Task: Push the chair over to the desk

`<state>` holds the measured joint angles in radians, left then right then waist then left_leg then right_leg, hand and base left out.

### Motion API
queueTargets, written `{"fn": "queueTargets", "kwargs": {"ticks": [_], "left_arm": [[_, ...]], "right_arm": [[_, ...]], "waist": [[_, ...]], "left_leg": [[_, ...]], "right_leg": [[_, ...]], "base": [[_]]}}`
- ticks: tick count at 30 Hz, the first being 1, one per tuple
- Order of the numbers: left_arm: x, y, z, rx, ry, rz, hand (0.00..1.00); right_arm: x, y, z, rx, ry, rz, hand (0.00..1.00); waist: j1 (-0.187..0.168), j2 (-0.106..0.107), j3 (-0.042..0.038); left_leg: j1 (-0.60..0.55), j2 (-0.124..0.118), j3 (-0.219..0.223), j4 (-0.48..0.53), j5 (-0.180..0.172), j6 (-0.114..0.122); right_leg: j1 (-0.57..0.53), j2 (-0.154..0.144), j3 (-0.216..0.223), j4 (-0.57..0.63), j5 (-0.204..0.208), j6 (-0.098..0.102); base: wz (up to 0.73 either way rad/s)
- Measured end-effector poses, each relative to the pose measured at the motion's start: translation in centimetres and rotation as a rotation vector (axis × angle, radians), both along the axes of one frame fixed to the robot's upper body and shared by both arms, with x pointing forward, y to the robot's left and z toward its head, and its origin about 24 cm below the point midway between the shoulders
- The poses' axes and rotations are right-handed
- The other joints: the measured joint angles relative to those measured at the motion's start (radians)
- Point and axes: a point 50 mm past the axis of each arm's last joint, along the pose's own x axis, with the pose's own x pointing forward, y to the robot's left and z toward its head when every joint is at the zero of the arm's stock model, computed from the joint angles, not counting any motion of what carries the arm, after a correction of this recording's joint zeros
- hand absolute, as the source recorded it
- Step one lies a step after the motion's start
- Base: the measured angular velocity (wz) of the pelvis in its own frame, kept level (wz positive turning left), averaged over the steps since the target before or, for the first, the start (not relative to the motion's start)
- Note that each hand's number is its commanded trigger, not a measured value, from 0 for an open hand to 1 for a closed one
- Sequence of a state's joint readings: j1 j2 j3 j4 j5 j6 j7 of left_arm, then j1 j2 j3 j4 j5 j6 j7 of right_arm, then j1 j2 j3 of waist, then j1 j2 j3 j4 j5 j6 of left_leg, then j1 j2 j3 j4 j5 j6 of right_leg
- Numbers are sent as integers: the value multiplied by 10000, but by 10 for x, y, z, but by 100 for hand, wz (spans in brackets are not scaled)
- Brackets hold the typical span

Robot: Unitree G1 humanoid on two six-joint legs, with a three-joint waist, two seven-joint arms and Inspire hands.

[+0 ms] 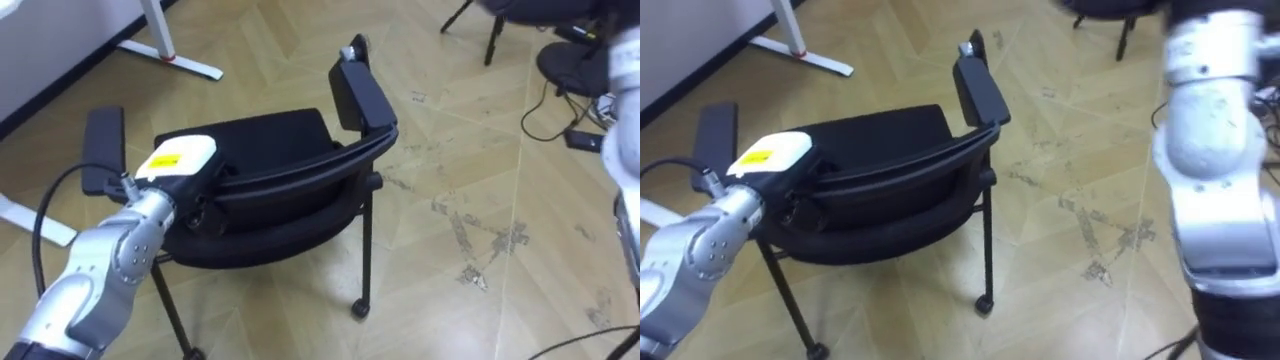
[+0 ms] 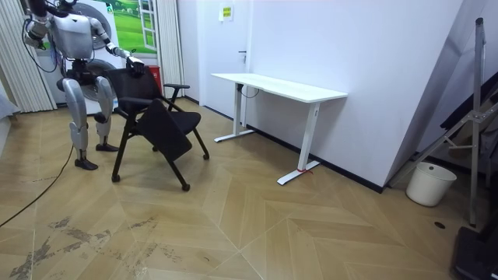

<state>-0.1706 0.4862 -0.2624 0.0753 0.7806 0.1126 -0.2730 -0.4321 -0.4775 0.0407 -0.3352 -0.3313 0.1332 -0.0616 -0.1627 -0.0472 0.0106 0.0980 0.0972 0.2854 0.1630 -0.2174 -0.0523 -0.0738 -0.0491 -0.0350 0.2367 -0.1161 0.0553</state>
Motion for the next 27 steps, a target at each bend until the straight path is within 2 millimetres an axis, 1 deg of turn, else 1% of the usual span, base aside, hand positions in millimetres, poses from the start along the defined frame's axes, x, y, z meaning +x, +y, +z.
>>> {"fn": "queueTargets", "kwargs": {"ticks": [3,4,6,7,10,12,13,15,19,21,22,23,27], "left_arm": [[2,-2,2,102,28,-209,100],[3,-4,3,174,7,-338,100],[4,-7,5,278,-53,-526,100],[5,-8,7,342,-97,-636,100],[7,-9,9,448,-63,-764,100],[7,-9,9,465,-53,-818,100],[8,-10,10,476,-67,-889,100],[9,-12,11,490,-104,-1068,100],[11,-16,13,506,-175,-1372,100],[11,-19,13,510,-157,-1492,100],[11,-20,13,516,-143,-1593,100],[11,-22,13,477,-139,-1656,100],[13,-26,16,427,-141,-1884,100]], "right_arm": [[5,11,5,-917,348,518,0],[6,14,5,-1272,591,735,0],[6,18,1,-1822,1118,1071,0],[7,20,-1,-2068,1435,1281,0],[7,24,-6,-2545,1987,1641,0],[7,28,-9,-3078,2191,1673,0],[8,30,-12,-3380,2347,1691,0],[9,33,-17,-3900,2640,1718,0],[14,40,-36,-5026,3727,1989,0],[17,42,-45,-5358,4297,2166,0],[19,41,-50,-5493,4671,2252,0],[20,41,-54,-5591,4991,2308,0],[24,38,-64,-5856,5724,2449,0]], "waist": [[186,-106,1],[250,-161,-6],[323,-271,6],[344,-330,28],[373,-383,37],[377,-386,39],[461,-406,54],[562,-409,56],[770,-396,61],[812,-380,73],[857,-361,86],[881,-316,116],[1080,-220,168]], "left_leg": [[25,-1,-61,0,1,1],[44,3,-149,-1,1,1],[34,19,-209,-1,1,1],[22,21,-247,-1,1,1],[-25,26,-324,-3,1,1],[-29,42,-374,-2,1,1],[-35,55,-374,0,1,0],[-80,64,-367,17,2,-2],[-165,76,-447,32,3,-4],[-134,101,-537,33,3,-4],[-82,110,-595,32,3,-4],[-61,115,-693,27,3,-4],[-72,123,-815,28,3,-4]], "right_leg": [[6,-3,-34,23,0,-1],[8,-4,-81,28,1,-1],[28,-10,-219,27,3,-4],[38,-16,-260,26,3,-5],[77,-32,-362,18,3,-5],[108,-32,-443,14,3,-5],[102,-31,-539,9,3,-5],[77,-29,-575,3,3,-5],[31,-29,-645,-7,3,-6],[94,-29,-806,-8,4,-7],[126,-24,-829,-10,4,-6],[173,-25,-906,-13,3,-6],[289,-15,-1053,-220,6,-11]], "base": [[1],[7],[10],[9],[8],[7],[0],[2],[5],[11],[11],[10],[4]]}}
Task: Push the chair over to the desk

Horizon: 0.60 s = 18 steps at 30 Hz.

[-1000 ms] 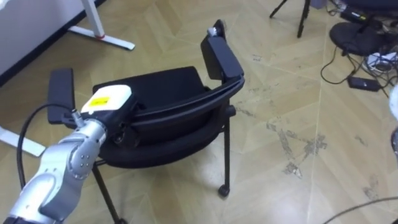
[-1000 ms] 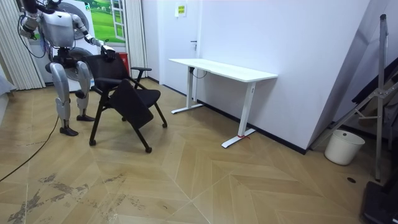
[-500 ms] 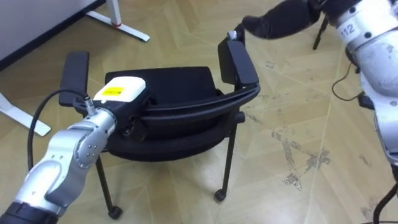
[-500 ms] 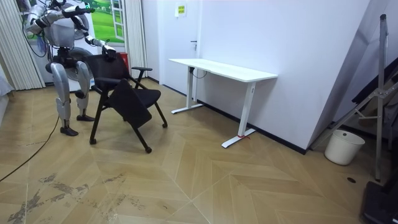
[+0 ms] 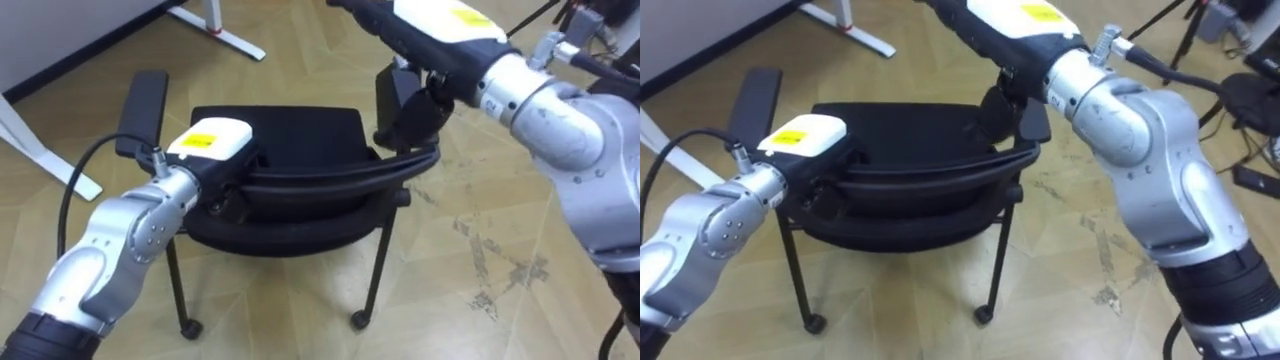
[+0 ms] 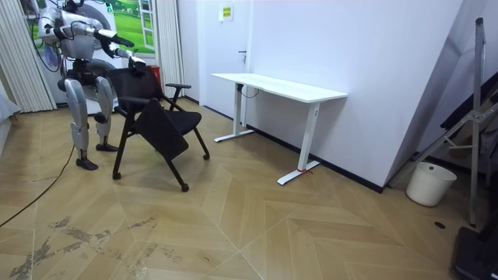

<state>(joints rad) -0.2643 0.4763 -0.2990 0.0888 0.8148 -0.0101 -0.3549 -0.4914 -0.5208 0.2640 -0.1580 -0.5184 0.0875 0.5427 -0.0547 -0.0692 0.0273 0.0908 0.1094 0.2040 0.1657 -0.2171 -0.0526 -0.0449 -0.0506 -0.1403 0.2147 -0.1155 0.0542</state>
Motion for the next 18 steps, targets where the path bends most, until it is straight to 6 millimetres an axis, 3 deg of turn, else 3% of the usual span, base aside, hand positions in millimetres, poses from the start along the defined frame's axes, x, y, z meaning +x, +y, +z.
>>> {"fn": "queueTargets", "kwargs": {"ticks": [9,14,18], "left_arm": [[0,-6,4,-13,-21,-515,100],[-1,-12,4,-53,10,-746,100],[-1,-15,3,-109,13,-862,100]], "right_arm": [[2,-10,-26,-912,1447,-241,0],[-15,-20,-67,-1566,3017,-435,0],[-28,-24,-90,-1958,4003,-443,0]], "waist": [[132,104,-2],[322,127,-6],[348,213,-27]], "left_leg": [[-124,8,-445,21,0,0],[-73,0,-956,26,0,0],[-78,-2,-995,24,0,0]], "right_leg": [[68,1,-185,-113,5,-8],[153,18,-238,-101,5,-8],[172,18,-240,-100,4,-7]], "base": [[7],[3],[4]]}}
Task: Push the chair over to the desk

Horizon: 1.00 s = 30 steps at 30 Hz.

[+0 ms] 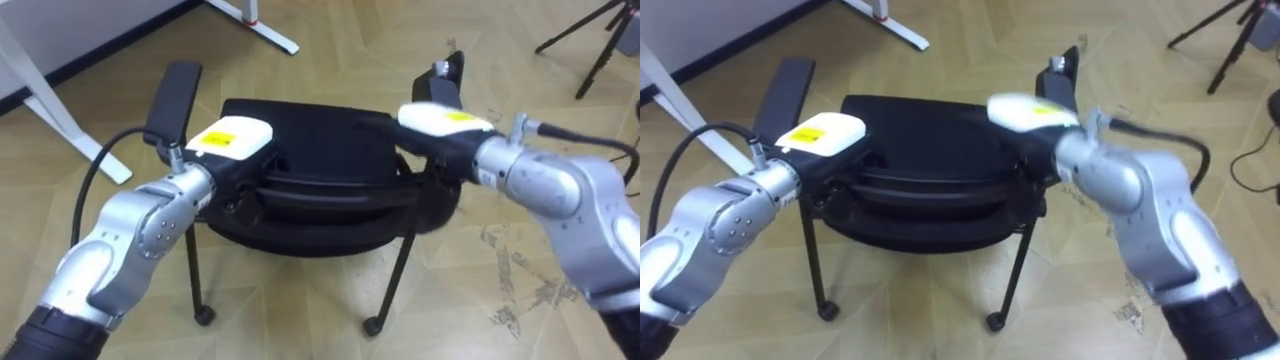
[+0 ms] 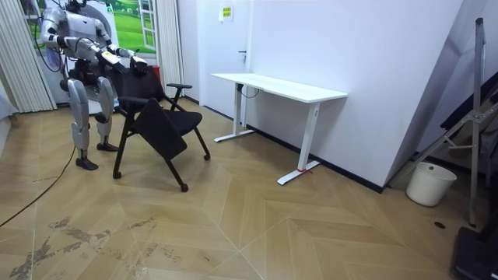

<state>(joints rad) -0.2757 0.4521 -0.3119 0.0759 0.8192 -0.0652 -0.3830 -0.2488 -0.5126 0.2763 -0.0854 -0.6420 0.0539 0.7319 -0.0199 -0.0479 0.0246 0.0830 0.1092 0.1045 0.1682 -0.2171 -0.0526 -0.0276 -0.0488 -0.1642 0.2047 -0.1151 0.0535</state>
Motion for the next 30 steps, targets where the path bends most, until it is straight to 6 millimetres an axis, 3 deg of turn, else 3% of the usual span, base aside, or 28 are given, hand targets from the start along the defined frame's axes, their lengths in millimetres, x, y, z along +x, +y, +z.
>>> {"fn": "queueTargets", "kwargs": {"ticks": [6,9,14,24,30], "left_arm": [[0,0,-3,-37,41,23,100],[-1,-1,-8,-92,235,81,100],[-2,-4,-11,-120,393,104,100],[-1,-6,-15,-224,607,291,100],[-2,-6,-16,-255,653,368,100]], "right_arm": [[1,1,-3,-11,77,43,0],[1,-3,-15,124,130,-323,0],[-1,-5,-26,238,-147,-678,0],[-2,-6,-36,494,-597,-1101,0],[-3,-5,-40,993,-1080,-1532,0]], "waist": [[148,31,-15],[198,65,-13],[-23,146,-58],[-85,234,-75],[-178,333,-142]], "left_leg": [[159,0,-8,-11,0,0],[351,6,-10,0,0,0],[387,11,-238,14,0,0],[473,7,-252,12,0,0],[431,6,-247,13,0,0]], "right_leg": [[74,7,0,6,-1,0],[320,25,-29,-33,-4,-2],[508,7,-191,-70,-4,-2],[644,-8,-308,-123,-4,-1],[654,-9,-371,-199,-4,-1]], "base": [[-6],[-1],[14],[1],[3]]}}
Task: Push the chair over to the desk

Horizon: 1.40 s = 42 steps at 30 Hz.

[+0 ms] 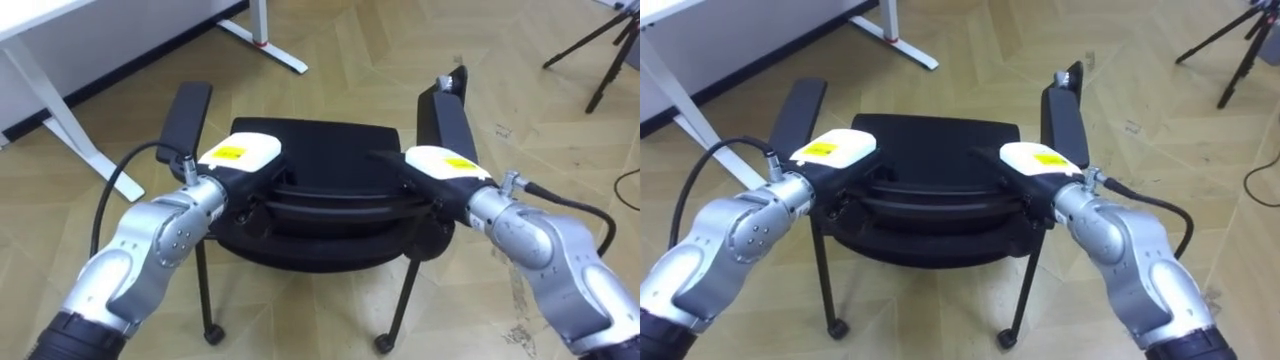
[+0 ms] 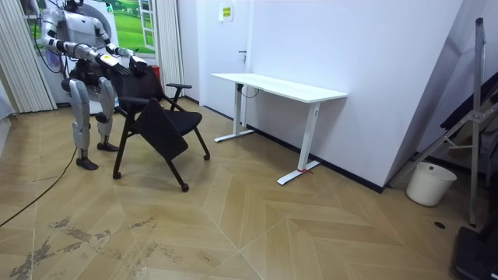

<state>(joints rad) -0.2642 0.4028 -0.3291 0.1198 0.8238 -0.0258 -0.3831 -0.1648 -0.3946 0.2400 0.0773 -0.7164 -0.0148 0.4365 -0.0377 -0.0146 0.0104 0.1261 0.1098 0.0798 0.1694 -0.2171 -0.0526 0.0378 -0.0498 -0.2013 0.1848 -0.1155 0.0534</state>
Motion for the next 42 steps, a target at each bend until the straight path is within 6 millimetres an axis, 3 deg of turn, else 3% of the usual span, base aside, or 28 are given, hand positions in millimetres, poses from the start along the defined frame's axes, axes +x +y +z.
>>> {"fn": "queueTargets", "kwargs": {"ticks": [1,2,3,7,15,36,42], "left_arm": [[0,0,-1,3,26,42,100],[-1,1,-2,-11,55,88,100],[-1,1,-2,-26,61,107,100],[-4,0,-7,-95,179,272,100],[-4,-5,-8,-217,196,339,100],[-4,-6,-6,-187,122,150,100],[-4,-6,-6,-191,89,152,100]], "right_arm": [[0,0,-3,117,-120,-72,35],[1,0,-5,190,-243,-125,35],[1,0,-6,215,-290,-141,100],[4,0,-13,496,-534,-500,100],[12,-4,-15,449,-797,-787,100],[11,-3,-18,165,-1298,-675,100],[12,-4,-20,234,-1279,-627,100]], "waist": [[-26,3,0],[-31,5,-1],[-28,7,0],[-142,46,-49],[-157,70,-37],[-160,79,-25],[-201,10,18]], "left_leg": [[48,0,-1,0,0,0],[91,-2,-14,-1,0,0],[101,-4,-40,-1,0,0],[108,-23,-134,-18,0,0],[62,-27,-112,-35,0,0],[52,-22,-98,-46,0,0],[47,9,-93,96,-1,-1]], "right_leg": [[21,0,-3,1,0,0],[44,1,27,0,1,-1],[63,1,42,-4,1,-1],[174,2,26,-137,1,-1],[163,6,33,-187,1,0],[143,7,35,-191,1,0],[183,9,-38,-170,-2,-1]], "base": [[-3],[-6],[-3],[4],[0],[0],[2]]}}
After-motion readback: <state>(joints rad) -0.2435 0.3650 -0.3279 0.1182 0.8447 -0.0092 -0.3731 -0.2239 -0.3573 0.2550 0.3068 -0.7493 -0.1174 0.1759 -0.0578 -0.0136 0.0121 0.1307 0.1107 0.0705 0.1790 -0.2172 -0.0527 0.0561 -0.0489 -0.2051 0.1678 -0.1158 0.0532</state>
